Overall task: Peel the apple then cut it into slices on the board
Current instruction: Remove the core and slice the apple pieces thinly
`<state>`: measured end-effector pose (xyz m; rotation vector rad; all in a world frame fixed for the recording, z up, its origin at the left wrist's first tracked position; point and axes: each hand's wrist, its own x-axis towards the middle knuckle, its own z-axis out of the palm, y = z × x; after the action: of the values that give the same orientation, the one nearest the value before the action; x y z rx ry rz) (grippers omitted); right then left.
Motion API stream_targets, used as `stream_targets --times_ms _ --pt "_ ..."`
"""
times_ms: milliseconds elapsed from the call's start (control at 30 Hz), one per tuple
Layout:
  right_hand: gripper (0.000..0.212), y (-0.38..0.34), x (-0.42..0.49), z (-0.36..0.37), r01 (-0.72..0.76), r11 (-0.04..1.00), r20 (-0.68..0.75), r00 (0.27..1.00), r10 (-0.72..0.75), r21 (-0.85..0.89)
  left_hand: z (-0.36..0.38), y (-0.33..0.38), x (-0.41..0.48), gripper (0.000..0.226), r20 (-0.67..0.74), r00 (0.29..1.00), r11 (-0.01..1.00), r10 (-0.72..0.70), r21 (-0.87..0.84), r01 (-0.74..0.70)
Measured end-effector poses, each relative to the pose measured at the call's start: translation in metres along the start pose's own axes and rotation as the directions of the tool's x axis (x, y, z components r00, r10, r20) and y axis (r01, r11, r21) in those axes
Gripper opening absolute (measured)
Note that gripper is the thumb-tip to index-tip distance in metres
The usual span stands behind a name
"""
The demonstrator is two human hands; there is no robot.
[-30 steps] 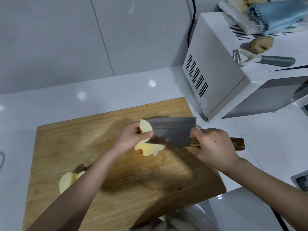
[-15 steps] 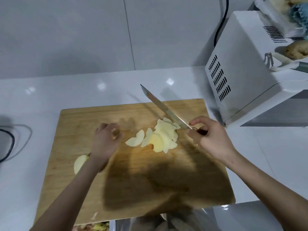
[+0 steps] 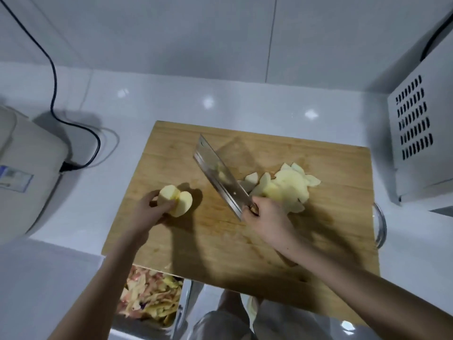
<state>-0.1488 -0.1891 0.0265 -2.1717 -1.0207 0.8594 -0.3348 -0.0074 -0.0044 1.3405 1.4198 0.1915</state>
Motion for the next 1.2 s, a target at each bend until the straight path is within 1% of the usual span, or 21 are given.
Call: stream_targets --times_ms 100,167,233,267,367,433,467,533,567,600,633,667,700,733,767,800,867,933,1033,1100,1200 --pt "0.037 -0.005 -0.002 0.009 0.035 0.998 0.018 0.999 -0.034 -0.053 0.007 -0.001 -0.001 0.041 -0.008 0.998 0.998 0.064 -0.006 -0.064" --pt "0.032 -0.004 0.000 0.012 0.041 0.995 0.027 0.999 -0.039 -0.087 0.011 -0.001 -0.002 0.040 -0.009 0.977 0.975 0.215 0.066 -0.214" --pt "0.028 -0.002 0.002 0.013 0.026 0.995 0.025 0.999 -0.023 -0.101 0.017 -0.003 -0.001 0.039 -0.039 0.904 0.887 0.425 0.216 -0.408" --pt "0.029 0.000 0.003 0.014 0.011 0.995 0.022 1.000 -0.009 -0.097 0.020 -0.004 0.000 0.040 -0.051 0.862 0.830 0.505 0.304 -0.468" --pt "0.031 0.000 0.004 0.014 -0.032 0.998 0.013 0.999 0.033 -0.047 0.030 -0.005 -0.002 0.043 -0.028 0.799 0.724 0.600 0.443 -0.528" --pt "0.029 -0.002 0.003 0.014 -0.054 0.998 0.009 0.998 0.054 -0.011 0.034 -0.005 -0.004 0.045 -0.004 0.799 0.711 0.601 0.459 -0.533" --pt "0.028 -0.004 0.003 0.015 -0.065 0.998 0.008 0.998 0.065 0.009 0.035 -0.005 -0.004 0.047 -0.021 0.826 0.760 0.563 0.406 -0.507" --pt "0.025 -0.006 -0.001 0.017 -0.097 0.994 0.009 0.995 0.097 0.058 0.035 0.000 -0.006 0.050 -0.030 0.931 0.920 0.364 0.169 -0.354" --pt "0.022 -0.008 -0.004 0.017 -0.111 0.991 0.002 0.994 0.111 0.078 0.036 0.000 -0.006 0.051 -0.007 0.962 0.959 0.275 0.075 -0.273" --pt "0.021 -0.011 -0.007 0.016 -0.116 0.989 -0.014 0.993 0.117 0.090 0.038 0.000 -0.007 0.052 0.002 0.969 0.968 0.247 0.051 -0.246" --pt "0.022 -0.015 -0.009 0.015 -0.110 0.989 -0.037 0.993 0.114 0.098 0.040 -0.002 -0.008 0.052 -0.002 0.953 0.942 0.303 0.149 -0.299" --pt "0.025 -0.019 -0.011 0.014 -0.098 0.990 -0.059 0.993 0.104 0.104 0.042 -0.004 -0.010 0.052 -0.010 0.916 0.884 0.402 0.267 -0.385" --pt "0.029 -0.023 -0.013 0.012 -0.084 0.991 -0.074 0.993 0.092 0.102 0.042 -0.007 -0.012 0.053 0.013 0.840 0.764 0.543 0.407 -0.500" --pt "0.032 -0.026 -0.014 0.011 -0.070 0.994 -0.082 0.994 0.077 0.081 0.043 -0.011 -0.012 0.056 0.083 0.752 0.620 0.654 0.510 -0.596" --pt "0.032 -0.028 -0.014 0.010 -0.053 0.998 -0.088 0.994 0.056 0.039 0.045 -0.016 -0.013 0.061 0.177 0.678 0.483 0.714 0.576 -0.659" --pt "0.029 -0.029 -0.015 0.010 -0.039 0.999 -0.089 0.995 0.037 -0.021 0.046 -0.021 -0.015 0.065 0.252 0.629 0.383 0.736 0.611 -0.693" --pt "0.018 -0.027 -0.017 0.011 -0.035 0.992 -0.067 0.997 0.026 -0.123 0.047 -0.029 -0.018 0.068 0.320 0.591 0.300 0.740 0.630 -0.716" --pt "0.012 -0.023 -0.019 0.014 -0.028 0.985 -0.054 0.998 0.020 -0.168 0.049 -0.035 -0.022 0.069 0.355 0.603 0.300 0.714 0.624 -0.722" --pt "0.012 -0.018 -0.022 0.019 -0.033 0.980 -0.045 0.999 0.025 -0.198 0.046 -0.037 -0.023 0.067 0.382 0.645 0.394 0.662 0.555 -0.733" --pt "0.014 -0.015 -0.024 0.021 -0.050 0.980 -0.042 0.998 0.043 -0.191 0.042 -0.033 -0.015 0.067 0.433 0.686 0.457 0.584 0.523 -0.719" --pt "0.015 -0.012 -0.025 0.021 -0.059 0.976 -0.028 0.998 0.055 -0.207 0.040 -0.027 -0.005 0.070 0.468 0.701 0.494 0.538 0.499 -0.712"
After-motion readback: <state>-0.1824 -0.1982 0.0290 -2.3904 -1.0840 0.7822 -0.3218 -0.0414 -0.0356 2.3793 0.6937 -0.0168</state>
